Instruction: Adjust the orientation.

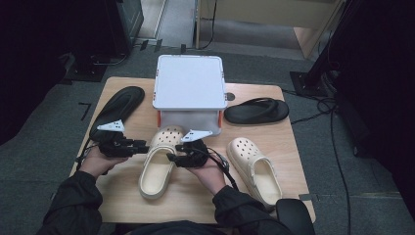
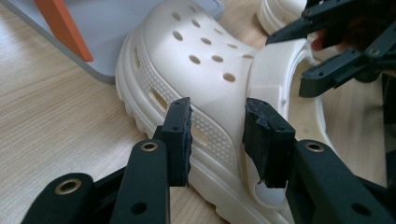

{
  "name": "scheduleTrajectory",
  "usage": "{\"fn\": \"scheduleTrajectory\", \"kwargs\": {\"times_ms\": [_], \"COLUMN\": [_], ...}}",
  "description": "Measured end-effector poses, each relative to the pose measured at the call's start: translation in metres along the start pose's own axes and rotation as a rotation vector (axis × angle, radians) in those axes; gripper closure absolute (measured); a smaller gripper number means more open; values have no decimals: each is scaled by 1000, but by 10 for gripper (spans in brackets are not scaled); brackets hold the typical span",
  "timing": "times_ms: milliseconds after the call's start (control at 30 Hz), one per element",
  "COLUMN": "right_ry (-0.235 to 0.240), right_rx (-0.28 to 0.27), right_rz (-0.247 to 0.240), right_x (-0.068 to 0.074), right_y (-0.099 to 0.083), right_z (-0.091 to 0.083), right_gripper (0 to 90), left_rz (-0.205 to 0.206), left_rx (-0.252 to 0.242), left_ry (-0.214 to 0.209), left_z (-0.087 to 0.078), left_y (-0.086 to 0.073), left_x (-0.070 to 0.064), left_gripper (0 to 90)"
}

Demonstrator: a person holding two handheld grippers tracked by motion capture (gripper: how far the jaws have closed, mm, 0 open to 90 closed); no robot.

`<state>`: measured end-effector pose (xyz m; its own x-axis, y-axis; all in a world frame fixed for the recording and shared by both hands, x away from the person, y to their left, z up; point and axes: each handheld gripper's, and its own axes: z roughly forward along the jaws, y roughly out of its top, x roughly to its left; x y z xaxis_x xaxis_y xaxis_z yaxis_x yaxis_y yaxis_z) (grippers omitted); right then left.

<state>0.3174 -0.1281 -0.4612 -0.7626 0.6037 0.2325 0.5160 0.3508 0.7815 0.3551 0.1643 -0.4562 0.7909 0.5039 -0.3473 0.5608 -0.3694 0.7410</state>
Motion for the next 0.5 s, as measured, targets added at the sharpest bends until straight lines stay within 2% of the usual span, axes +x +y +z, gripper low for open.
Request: {"fn": "scheduleTrajectory", "kwargs": {"times_ms": [200,367,467,500], "right_ry": [6,-6,9,21], "right_rx": [7,18,1,-13], "right_rz": [-10,-22,17,41], "right_x": [-3,-4,-4,-5], "right_y": [2,1,0,-1], "right_z": [-6,-9,-5,0], "right_gripper": [566,554,529,495], "left_rz": [-20,-5,6,2], "left_rx": [-47,-73,-83,-87], "left_ry": [8,53,66,64], "left_z": [-10,-16,-18,-18], "left_y": [7,11,14,16], "left_x": [3,0,-1,-2], "left_gripper": [624,628,628,633]}}
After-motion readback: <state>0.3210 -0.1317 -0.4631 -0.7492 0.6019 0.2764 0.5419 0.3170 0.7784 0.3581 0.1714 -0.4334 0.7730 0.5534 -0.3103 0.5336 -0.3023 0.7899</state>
